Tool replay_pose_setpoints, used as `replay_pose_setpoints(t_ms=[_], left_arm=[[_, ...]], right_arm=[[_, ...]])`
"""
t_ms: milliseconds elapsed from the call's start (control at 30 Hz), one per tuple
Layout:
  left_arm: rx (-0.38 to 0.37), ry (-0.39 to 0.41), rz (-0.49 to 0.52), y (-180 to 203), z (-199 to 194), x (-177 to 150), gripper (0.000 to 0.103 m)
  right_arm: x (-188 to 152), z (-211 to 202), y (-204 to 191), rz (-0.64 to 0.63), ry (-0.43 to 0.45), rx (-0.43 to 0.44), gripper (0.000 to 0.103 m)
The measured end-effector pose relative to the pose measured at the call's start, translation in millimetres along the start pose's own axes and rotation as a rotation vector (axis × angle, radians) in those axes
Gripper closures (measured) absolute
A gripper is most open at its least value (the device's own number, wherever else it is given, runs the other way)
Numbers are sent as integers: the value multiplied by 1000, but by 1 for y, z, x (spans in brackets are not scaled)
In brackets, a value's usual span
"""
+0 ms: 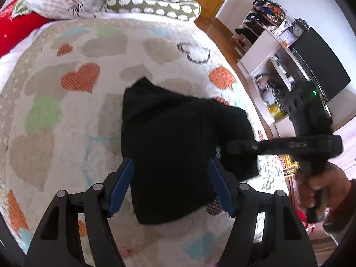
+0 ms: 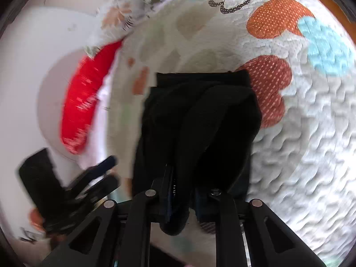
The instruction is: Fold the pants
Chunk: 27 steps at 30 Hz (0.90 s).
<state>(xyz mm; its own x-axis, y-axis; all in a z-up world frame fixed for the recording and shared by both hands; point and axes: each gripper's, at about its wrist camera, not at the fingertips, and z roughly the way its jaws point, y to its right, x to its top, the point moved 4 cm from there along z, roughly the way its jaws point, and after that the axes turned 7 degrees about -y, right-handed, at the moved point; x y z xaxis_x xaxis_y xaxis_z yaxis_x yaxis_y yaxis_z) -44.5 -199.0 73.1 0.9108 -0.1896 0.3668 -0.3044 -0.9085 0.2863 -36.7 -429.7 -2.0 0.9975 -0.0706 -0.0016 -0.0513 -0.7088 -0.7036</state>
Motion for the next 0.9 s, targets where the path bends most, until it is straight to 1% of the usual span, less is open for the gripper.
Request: replay_pose_setpoints(t_ms=[33, 67, 100, 133, 167, 200, 233, 267, 300, 367, 433, 467, 533, 567, 667, 733, 800, 833, 867, 900], left_arm=[[-1, 7, 3, 0, 1, 0, 35], [-2, 2, 7, 1, 5, -1, 35], [-1, -6, 12, 1, 3, -9, 35], [4, -24, 19, 3, 13, -8, 35], [12, -42, 30, 6, 24, -9, 35], [23, -58, 34, 8, 29, -10, 35], [43, -92, 34, 9, 38, -13, 35], [55, -109, 33, 9, 42, -15, 35], [66, -105, 31, 9, 43, -18, 35], [62, -96, 20, 8, 41, -19, 34], [49, -94, -1, 5, 41, -21, 33], [45, -93, -6, 4, 41, -23, 33], [47, -91, -6, 3, 43, -23, 31], [46, -88, -5, 4, 43, -25, 29], [47, -72, -5, 6, 44, -27, 25], [46, -62, -7, 6, 45, -29, 24], [40, -55, -16, 4, 46, -31, 22], [39, -57, -19, 4, 47, -31, 22], [38, -58, -23, 3, 48, -32, 22], [40, -60, -28, 1, 48, -33, 22]], right_arm=[[-1, 2, 6, 6, -3, -26, 89], [-1, 5, 15, 13, -11, -82, 88], [0, 8, 27, 24, -14, -145, 86], [0, 9, 34, 36, -11, -187, 79], [2, 8, 37, 45, -8, -224, 69], [4, 4, 36, 44, -10, -267, 51], [7, -3, 30, 26, 4, -290, 47], [9, -12, 22, 3, 31, -299, 48], [15, -20, 15, -23, 60, -312, 48], [28, -32, -1, -84, 95, -327, 48], [47, -35, -23, -158, 116, -313, 48], [57, -30, -35, -202, 115, -288, 48], [80, -7, -59, -296, 69, -244, 48], [90, 8, -68, -342, 36, -239, 48], [112, 58, -87, -442, -68, -263, 50], [114, 84, -92, -484, -133, -262, 50], [116, 111, -91, -519, -197, -301, 52], [115, 121, -88, -534, -217, -319, 60], [116, 130, -87, -544, -239, -324, 66], [113, 133, -86, -546, -254, -316, 79]])
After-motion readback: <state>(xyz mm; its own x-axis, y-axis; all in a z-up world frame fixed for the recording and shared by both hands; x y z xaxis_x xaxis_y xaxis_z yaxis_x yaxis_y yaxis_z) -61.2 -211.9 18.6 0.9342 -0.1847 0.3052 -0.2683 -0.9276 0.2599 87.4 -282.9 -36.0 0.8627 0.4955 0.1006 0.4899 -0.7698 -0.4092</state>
